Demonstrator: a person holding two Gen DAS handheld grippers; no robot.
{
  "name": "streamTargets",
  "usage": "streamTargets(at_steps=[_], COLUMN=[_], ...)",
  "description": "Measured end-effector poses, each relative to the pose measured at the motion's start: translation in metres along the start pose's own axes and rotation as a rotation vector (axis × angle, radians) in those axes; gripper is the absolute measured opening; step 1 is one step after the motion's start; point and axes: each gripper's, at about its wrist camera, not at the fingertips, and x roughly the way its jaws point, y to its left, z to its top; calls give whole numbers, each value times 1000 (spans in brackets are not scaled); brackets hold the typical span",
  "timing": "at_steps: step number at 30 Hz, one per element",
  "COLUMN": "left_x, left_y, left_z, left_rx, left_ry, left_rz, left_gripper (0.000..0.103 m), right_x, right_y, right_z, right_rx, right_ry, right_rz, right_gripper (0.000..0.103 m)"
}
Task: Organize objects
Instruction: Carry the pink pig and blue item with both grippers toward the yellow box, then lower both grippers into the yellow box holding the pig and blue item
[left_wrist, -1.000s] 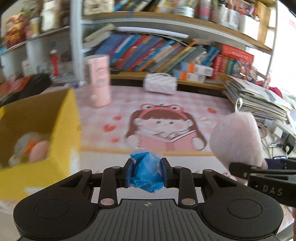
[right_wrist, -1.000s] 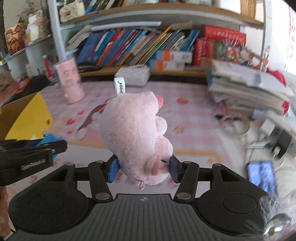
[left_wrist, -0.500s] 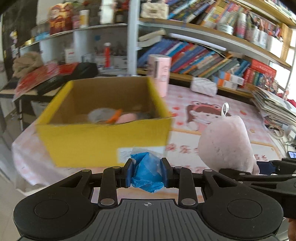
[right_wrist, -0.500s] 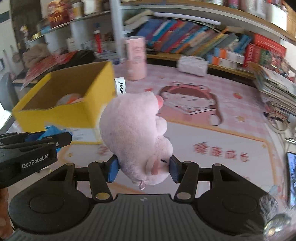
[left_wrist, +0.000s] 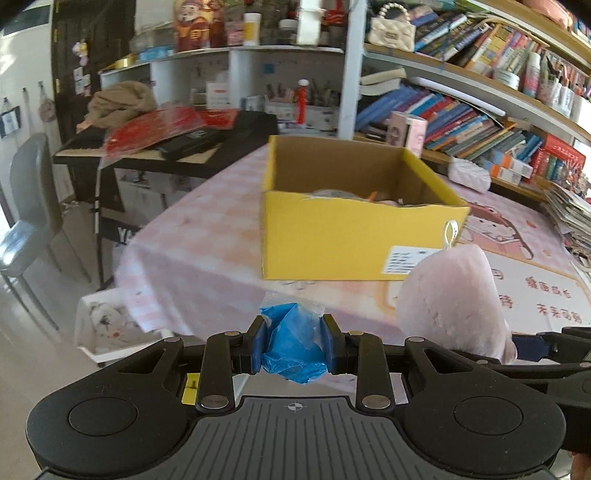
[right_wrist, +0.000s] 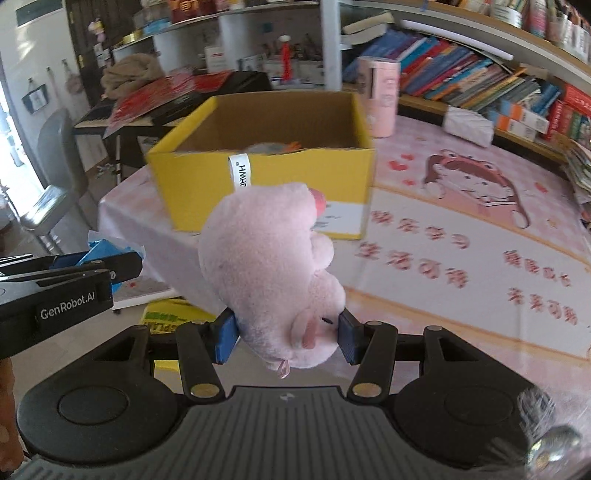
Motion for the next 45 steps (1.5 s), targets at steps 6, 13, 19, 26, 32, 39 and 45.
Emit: streamTargets(at_steps=[6,13,19,26,32,39,45], left_x=[-16,-27,-30,-23,-14,8,35], left_y=[30,48,53,51,42,19,-5], left_z=[-9,-12,-12,-4,13,53,89], left_rx=[-10,-25,-17,-11,-5,11,23], left_ry=[-11,-36,-46,-47,-67,-115,-141], left_rz=[6,6,-8,-25,-35,-28,-4], left_gripper=[29,29,29,29,29,29,29], right_x=[-6,-15,-22,-21,-15,-6,15], right_y=[35,60,67,66,57,35,5], right_z=[-9,-10,-9,-1,10,49,96], right_rx=[-4,-38,-45,-62,-66,-75,-81], right_ry=[8,-12,-28,-32,-50,-141,-187], right_rz=[17,20,4,-9,-19,-25,-19], right_gripper=[51,51,51,51,51,52,52])
